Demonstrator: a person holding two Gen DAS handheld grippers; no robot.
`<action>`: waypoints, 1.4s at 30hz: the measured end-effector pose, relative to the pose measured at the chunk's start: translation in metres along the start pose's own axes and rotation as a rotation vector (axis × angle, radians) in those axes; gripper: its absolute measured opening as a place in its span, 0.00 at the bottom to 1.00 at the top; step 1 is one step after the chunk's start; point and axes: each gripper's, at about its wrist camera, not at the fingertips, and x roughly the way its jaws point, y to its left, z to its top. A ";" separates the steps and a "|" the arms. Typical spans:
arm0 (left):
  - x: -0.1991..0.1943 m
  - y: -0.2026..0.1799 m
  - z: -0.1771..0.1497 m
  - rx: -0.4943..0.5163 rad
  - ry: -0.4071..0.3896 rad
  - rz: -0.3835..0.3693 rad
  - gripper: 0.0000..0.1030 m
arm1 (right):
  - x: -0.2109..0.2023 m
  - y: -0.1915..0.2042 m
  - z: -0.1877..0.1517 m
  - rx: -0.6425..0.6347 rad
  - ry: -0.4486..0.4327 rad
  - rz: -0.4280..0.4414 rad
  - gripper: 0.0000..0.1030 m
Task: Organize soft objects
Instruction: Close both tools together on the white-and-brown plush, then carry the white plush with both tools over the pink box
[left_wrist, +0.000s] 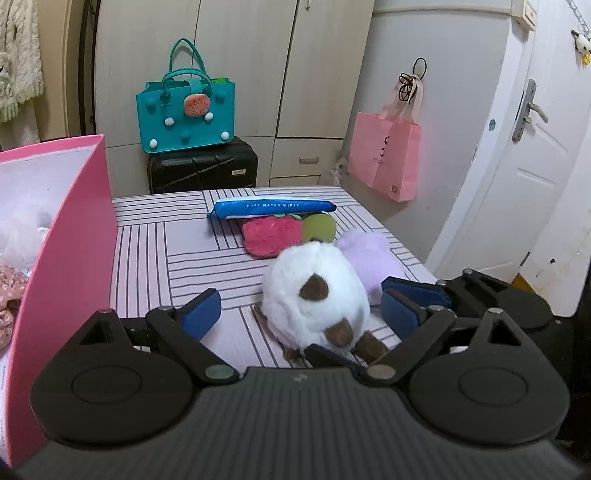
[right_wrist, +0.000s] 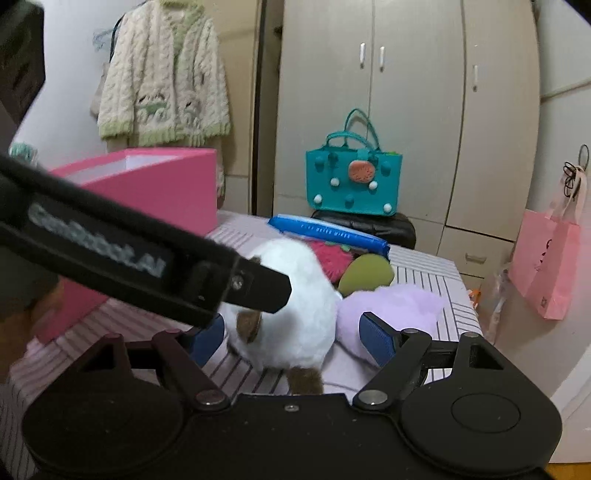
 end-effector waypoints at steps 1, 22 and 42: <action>0.002 0.000 0.001 -0.003 -0.004 0.002 0.88 | 0.000 -0.001 0.001 0.010 -0.012 0.008 0.81; 0.033 0.012 -0.009 -0.139 0.028 -0.092 0.55 | 0.019 -0.001 -0.004 0.101 0.062 0.020 0.61; -0.018 0.002 -0.010 -0.070 0.097 -0.042 0.54 | -0.017 0.019 -0.004 0.157 0.050 0.088 0.59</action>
